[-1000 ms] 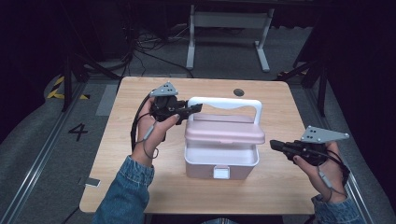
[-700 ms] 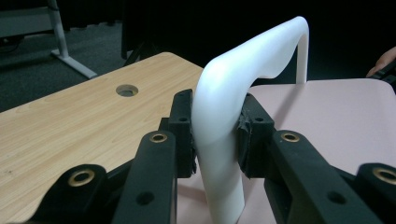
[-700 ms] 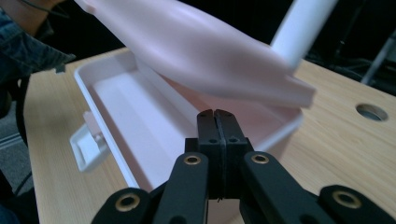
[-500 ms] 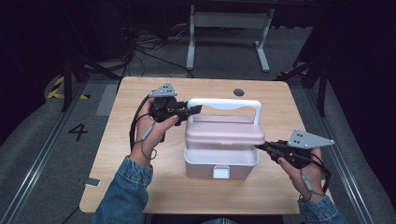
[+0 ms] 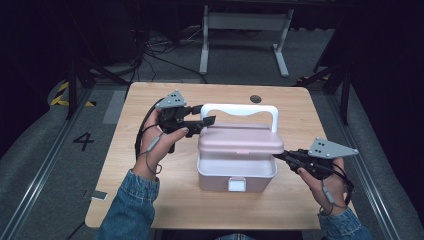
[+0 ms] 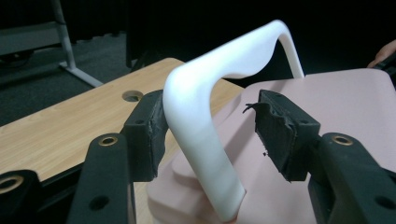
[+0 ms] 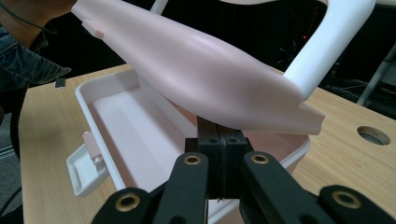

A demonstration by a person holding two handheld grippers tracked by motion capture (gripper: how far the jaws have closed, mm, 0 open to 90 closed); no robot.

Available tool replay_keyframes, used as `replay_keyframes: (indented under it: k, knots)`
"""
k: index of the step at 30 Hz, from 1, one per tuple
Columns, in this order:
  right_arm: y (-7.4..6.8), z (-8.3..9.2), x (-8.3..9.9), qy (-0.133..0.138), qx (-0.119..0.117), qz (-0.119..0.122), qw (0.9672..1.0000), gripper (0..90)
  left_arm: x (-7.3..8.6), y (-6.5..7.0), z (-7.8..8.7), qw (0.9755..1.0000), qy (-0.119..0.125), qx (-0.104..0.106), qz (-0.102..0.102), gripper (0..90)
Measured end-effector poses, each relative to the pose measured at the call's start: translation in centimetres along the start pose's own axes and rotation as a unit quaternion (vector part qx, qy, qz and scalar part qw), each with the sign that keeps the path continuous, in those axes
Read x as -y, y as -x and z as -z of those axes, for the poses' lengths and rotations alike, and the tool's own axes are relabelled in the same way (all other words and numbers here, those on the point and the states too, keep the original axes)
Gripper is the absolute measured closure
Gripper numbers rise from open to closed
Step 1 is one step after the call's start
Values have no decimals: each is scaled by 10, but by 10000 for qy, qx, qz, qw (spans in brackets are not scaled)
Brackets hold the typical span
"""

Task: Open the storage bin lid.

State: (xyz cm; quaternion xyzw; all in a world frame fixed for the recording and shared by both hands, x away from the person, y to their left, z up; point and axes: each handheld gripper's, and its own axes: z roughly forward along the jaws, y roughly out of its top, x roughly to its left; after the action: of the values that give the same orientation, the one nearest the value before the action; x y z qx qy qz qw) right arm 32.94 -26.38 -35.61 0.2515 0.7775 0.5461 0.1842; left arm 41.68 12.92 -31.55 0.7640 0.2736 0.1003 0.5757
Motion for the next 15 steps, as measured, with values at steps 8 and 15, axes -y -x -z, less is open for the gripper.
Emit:
replay_keyframes:
  k: [8, 15]
  knots:
    - [3, -1, -5, 84, 15, 41, 10000, 900, 3, 1, 30, 9995, 76, -316, 5, 449]
    - [9, -2, -12, 184, 4, 33, 9998, 900, 8, 2, 50, 9988, -72, -488, 5, 434]
